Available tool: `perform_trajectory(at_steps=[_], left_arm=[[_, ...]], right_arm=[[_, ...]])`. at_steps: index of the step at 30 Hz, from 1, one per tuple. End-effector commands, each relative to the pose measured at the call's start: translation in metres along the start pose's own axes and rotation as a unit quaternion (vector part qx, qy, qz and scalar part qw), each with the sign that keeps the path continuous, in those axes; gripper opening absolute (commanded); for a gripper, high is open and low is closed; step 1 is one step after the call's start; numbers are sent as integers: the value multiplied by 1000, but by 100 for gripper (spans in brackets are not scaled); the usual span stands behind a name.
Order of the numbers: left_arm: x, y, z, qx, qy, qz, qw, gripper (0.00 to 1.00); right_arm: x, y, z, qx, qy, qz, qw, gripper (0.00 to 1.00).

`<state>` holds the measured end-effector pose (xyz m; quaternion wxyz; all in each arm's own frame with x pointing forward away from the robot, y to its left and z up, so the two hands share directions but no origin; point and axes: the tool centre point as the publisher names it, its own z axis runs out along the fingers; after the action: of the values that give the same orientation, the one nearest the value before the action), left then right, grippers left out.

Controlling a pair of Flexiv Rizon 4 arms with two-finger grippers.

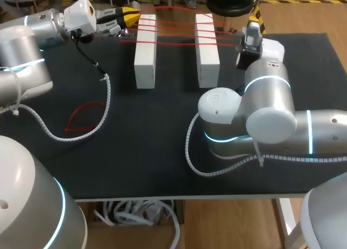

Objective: Grab the tape and strap the tape.

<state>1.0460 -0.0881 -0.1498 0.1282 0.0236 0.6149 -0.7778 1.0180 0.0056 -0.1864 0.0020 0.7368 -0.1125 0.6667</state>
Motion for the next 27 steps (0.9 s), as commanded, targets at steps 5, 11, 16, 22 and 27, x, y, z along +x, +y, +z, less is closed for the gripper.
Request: perform_trajectory(at_steps=[5, 11, 16, 22, 27], left_arm=[[0, 2, 0, 2, 0, 1, 1000, 0], [0, 2, 0, 2, 0, 1, 1000, 0], [0, 2, 0, 2, 0, 1, 1000, 0], [0, 2, 0, 2, 0, 1, 1000, 0], [0, 2, 0, 2, 0, 1, 1000, 0]], right_arm=[[3, -3, -4, 6, -4, 3, 1000, 36], [1, -11, -3, 9, 1, 8, 1000, 36], [1, -15, 1, 7, 6, 12, 1000, 35], [0, -17, 4, 2, 8, 13, 1000, 32], [-1, -18, 7, -2, 8, 12, 1000, 15]])
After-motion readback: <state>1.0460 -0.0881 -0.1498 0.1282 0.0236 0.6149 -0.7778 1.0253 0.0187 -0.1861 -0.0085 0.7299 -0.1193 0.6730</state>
